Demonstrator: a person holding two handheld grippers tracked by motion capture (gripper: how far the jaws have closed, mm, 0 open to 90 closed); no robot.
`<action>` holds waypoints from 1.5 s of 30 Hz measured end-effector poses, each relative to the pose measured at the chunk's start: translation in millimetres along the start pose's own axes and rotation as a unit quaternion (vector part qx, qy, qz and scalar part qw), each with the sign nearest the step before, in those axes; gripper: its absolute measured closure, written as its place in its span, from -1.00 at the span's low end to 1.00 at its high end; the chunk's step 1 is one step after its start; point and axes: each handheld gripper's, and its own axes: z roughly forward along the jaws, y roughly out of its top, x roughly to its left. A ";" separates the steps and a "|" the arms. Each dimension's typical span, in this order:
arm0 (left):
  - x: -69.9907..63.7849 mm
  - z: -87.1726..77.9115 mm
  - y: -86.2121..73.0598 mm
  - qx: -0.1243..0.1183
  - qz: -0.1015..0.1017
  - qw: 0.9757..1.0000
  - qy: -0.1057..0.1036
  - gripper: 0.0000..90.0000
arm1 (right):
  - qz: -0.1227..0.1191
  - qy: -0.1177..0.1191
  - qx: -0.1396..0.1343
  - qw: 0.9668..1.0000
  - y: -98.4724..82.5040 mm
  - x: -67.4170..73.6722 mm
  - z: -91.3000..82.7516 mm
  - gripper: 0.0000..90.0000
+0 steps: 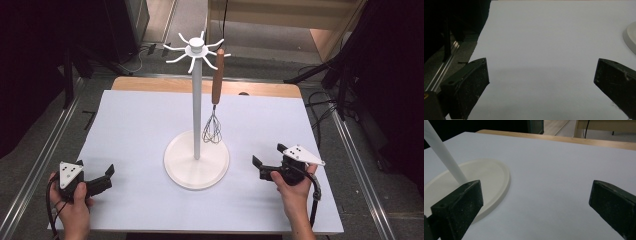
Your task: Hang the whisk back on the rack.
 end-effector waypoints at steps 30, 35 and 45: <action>-1.2 -0.4 -0.1 -0.001 0.007 1.000 0.002 -0.99 | 0.033 -0.063 0.027 0.997 -47.3 -48.7 -41.5 -1.00; -2.3 -0.6 -0.4 -0.002 0.010 1.000 0.002 -0.99 | 0.036 -0.077 0.027 0.996 -53.6 -56.9 -50.7 -1.00; -2.4 -0.8 -0.5 -0.003 0.010 1.000 0.002 -0.99 | 0.034 -0.119 0.027 0.992 -62.8 -72.3 -72.4 -1.00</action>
